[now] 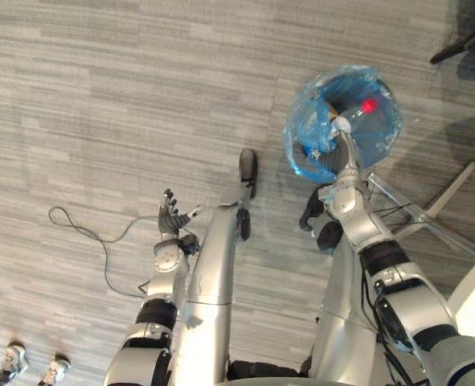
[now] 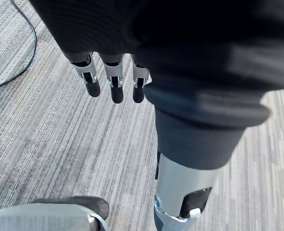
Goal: Gather rubbish on tea table into small bin, then transfer packed bag to large trash can.
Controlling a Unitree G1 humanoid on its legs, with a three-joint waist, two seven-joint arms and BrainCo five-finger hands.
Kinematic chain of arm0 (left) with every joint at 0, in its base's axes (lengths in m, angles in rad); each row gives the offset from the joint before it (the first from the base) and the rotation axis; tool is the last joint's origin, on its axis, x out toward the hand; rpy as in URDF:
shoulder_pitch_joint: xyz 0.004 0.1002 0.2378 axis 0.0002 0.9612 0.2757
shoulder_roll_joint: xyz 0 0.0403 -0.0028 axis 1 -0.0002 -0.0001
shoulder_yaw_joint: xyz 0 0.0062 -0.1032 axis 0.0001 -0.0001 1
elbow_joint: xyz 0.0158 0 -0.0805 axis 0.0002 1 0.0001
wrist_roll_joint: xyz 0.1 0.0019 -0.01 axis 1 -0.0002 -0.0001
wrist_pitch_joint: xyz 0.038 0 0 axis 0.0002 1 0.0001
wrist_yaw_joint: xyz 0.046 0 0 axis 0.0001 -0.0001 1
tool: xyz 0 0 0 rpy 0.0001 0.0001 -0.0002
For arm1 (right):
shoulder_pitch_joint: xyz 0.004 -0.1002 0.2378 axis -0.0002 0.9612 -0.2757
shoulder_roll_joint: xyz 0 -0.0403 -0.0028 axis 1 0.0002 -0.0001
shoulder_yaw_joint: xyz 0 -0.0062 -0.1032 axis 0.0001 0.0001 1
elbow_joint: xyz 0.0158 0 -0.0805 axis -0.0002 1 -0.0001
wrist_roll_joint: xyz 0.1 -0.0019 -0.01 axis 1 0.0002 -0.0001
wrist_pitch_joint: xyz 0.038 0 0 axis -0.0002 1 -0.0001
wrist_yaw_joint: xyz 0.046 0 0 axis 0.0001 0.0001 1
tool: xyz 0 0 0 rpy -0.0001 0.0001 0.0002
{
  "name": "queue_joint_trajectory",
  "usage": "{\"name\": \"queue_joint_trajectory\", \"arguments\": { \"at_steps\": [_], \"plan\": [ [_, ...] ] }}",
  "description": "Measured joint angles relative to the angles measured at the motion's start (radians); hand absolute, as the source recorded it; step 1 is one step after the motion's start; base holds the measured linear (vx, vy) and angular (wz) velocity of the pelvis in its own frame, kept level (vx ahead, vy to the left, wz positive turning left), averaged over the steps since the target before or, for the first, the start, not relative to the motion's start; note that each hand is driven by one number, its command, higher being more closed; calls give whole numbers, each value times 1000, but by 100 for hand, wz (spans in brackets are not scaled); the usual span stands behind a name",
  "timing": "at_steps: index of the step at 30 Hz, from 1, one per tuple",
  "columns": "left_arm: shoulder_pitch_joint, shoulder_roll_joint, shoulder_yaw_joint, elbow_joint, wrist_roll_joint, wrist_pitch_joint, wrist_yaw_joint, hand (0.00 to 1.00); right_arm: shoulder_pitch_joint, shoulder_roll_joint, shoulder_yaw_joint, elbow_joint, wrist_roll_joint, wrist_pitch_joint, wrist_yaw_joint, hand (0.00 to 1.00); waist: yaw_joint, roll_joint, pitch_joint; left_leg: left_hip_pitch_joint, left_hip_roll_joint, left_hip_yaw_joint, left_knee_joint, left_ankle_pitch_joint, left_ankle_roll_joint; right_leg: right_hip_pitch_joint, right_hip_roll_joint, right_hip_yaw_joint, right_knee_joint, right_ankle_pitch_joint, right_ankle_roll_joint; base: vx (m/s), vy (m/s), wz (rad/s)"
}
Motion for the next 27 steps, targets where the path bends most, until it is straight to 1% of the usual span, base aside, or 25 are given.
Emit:
{"name": "queue_joint_trajectory", "arguments": {
  "at_steps": [1, 2, 4, 5, 6, 7, 9, 10, 11, 12, 13, 15, 16, 17, 18, 21, 22, 23, 24, 25, 26, 27],
  "plan": [
    [27, -6, -10, -12, 15, 10, -15, 0, 56, 26, -14, -45, 3, 0, 1, 100, -1, -4, -2, 80, 0, 8, -56, 5, -8, 77, 5, -6, -54, 9, 5, 0, -14, -6],
    [31, -7, -11, -12, 16, 10, -16, 0, 65, 33, -15, -53, 4, -1, 1, 100, -1, -4, -2, 93, 0, 10, -64, 6, -9, 89, 6, -6, -63, 11, 5, 18, -25, -5],
    [81, -12, -14, -16, 19, 13, -18, 0, 146, 72, -22, -119, 31, -3, 5, 100, -6, -21, -12, 199, 0, 19, -122, 9, -12, 194, 13, -11, -131, 31, 6, 46, -34, -6],
    [95, -12, -13, -16, 23, 17, -19, 0, 169, 85, -24, -135, 39, -5, 8, 100, -8, -27, -15, 226, 0, 19, -136, 9, -13, 223, 17, -14, -151, 36, 8, 78, -39, -5],
    [119, -13, -14, -13, 27, 27, -22, 0, 212, 114, -31, -160, 48, -8, 11, 100, -19, -38, -21, 285, -1, 19, -164, 12, -17, 285, 19, -20, -185, 38, 12, 80, -35, 2],
    [132, -14, -14, -12, 36, 32, -27, 0, 233, 128, -33, -168, 75, -14, 22, 100, -23, -44, -25, 317, -2, 20, -179, 15, -21, 318, 20, -24, -200, 39, 13, 124, -53, 6],
    [179, -17, -16, -6, 54, 42, -45, 0, 340, 177, -41, -227, 169, -39, 54, 100, -24, -68, -53, 430, -3, 27, -220, 17, -25, 437, 25, -32, -257, 42, 13, 182, -69, 1],
    [190, -18, -15, -5, 54, 49, -51, 0, 366, 193, -51, -241, 200, -47, 68, 100, -24, -74, -67, 456, -4, 27, -232, 17, -25, 466, 27, -35, -274, 43, 15, 234, -72, 0],
    [206, -19, -15, -4, 55, 56, -61, 0, 416, 216, -59, -268, 239, -52, 81, 100, -25, -79, -84, 513, -4, 27, -257, 18, -25, 527, 35, -40, -312, 45, 17, 237, -66, 3],
    [227, -24, -13, -3, 57, 57, -65, 0, 462, 239, -69, -291, 292, -59, 103, 100, -26, -81, -114, 556, -3, 28, -274, 15, -22, 577, 40, -45, -344, 50, 25, 198, -49, 2],
    [236, -26, -12, 1, 62, 58, -71, 0, 485, 246, -73, -303, 321, -67, 116, 100, -26, -81, -133, 575, -3, 29, -284, 12, -19, 598, 43, -45, -358, 50, 26, 185, -39, -6],
    [267, -29, -11, 32, 74, 63, -82, 0, 544, 262, -72, -338, 387, -90, 160, 100, -29, -81, -194, 653, 0, 36, -320, 2, -22, 673, 58, -38, -423, 59, 28, 165, -21, -19],
    [273, -29, -10, 41, 78, 65, -83, 0, 554, 263, -72, -347, 396, -96, 170, 100, -30, -79, -209, 668, 3, 42, -329, 0, -25, 688, 63, -33, -441, 65, 28, 142, -10, -37],
    [287, -27, -9, 61, 87, 66, -84, 0, 560, 267, -71, -352, 421, -115, 198, 100, -34, -81, -236, 696, 11, 54, -347, -2, -26, 716, 81, -14, -487, 80, 26, 131, -1, -54],
    [300, -22, -7, 84, 93, 68, -91, 0, 558, 268, -71, -355, 435, -124, 221, 100, -36, -81, -258, 727, 22, 73, -372, -2, -26, 751, 102, 6, -551, 114, 29, 129, 3, -63],
    [321, -5, -3, 93, 95, 70, -103, 0, 549, 268, -63, -395, 456, -149, 262, 100, -48, -83, -271, 747, 36, 99, -371, 1, -20, 791, 133, 57, -654, 186, 29, 111, 28, -67],
    [320, 6, -3, 89, 95, 70, -104, 0, 536, 267, -62, -406, 462, -158, 271, 100, -51, -84, -271, 731, 44, 97, -342, -8, -20, 785, 140, 78, -663, 204, 31, 77, 29, -71],
    [321, 10, 0, 81, 94, 70, -103, 0, 532, 266, -63, -411, 464, -158, 273, 100, -51, -84, -271, 719, 48, 93, -319, -15, -13, 772, 141, 90, -651, 213, 30, 15, 4, -74],
    [327, 8, 29, 42, 94, 67, -103, 0, 534, 253, -59, -418, 466, -159, 286, 100, -49, -76, -274, 712, 69, 62, -294, -20, -4, 761, 157, 118, -632, 234, 54, -21, -16, -53],
    [328, 4, 47, 25, 94, 62, -103, 0, 533, 246, -55, -426, 466, -158, 287, 100, -48, -66, -269, 720, 79, 58, -303, -36, 6, 746, 156, 122, -538, 186, 40, -47, -23, -26],
    [326, 6, 56, 8, 94, 60, -103, 0, 537, 248, -56, -433, 466, -160, 286, 100, -55, -65, -267, 719, 78, 50, -293, -38, 6, 726, 151, 123, -407, 117, 16, -51, -51, 35],
    [329, 11, 55, -34, 93, 57, -104, 0, 554, 246, -56, -452, 466, -161, 286, 100, -53, -68, -268, 725, 64, 23, -275, -38, 6, 733, 139, 125, -202, 40, 40, -93, -79, 66]
  ]
}}
